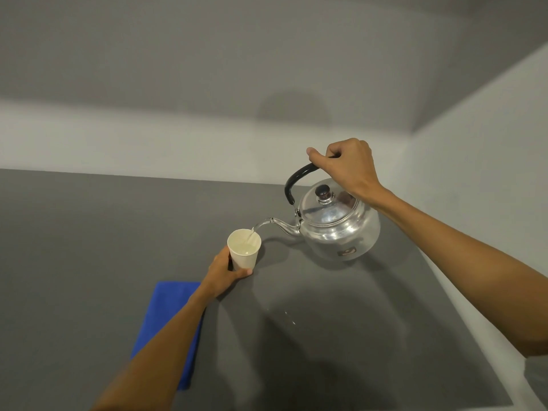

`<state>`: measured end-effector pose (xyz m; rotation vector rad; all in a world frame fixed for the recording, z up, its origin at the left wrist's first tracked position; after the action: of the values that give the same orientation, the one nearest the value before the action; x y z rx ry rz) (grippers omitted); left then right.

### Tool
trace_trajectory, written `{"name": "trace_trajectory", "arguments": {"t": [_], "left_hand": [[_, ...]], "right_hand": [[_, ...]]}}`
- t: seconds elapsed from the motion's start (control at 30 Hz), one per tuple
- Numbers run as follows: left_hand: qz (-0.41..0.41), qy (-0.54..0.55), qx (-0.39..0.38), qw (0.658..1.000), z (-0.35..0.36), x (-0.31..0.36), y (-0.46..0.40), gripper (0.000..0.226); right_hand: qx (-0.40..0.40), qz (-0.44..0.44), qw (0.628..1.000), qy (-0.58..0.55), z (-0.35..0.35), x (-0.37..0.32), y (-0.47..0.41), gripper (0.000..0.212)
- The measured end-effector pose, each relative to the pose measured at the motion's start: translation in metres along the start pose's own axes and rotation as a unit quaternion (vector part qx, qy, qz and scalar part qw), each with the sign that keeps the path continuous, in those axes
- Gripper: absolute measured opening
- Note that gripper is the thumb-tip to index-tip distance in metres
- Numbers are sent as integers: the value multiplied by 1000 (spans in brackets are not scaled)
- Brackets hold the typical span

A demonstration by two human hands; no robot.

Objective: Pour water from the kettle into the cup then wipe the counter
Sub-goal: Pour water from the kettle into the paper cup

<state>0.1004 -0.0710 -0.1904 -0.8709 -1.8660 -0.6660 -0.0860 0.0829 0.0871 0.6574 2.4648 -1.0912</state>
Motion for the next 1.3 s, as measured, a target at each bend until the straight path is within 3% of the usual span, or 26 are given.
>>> {"name": "trace_trajectory", "arguments": {"t": [1.3], "left_hand": [[-2,-1,-3,1000,0,2,1,84]], "right_hand": [[13,-23,1000,9,-12,-9,-12,60]]}}
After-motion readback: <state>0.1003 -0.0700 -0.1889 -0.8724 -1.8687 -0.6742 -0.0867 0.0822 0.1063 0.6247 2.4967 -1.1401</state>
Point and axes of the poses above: each hand's wrist, its own y-axis away from the middle knuckle, its own z-axis out of the palm, x = y × z, the point moved 6 cm from there along -y, towards the middle knuckle, and after that the axes turned 1 degree about -z, right-handed, at the moved point
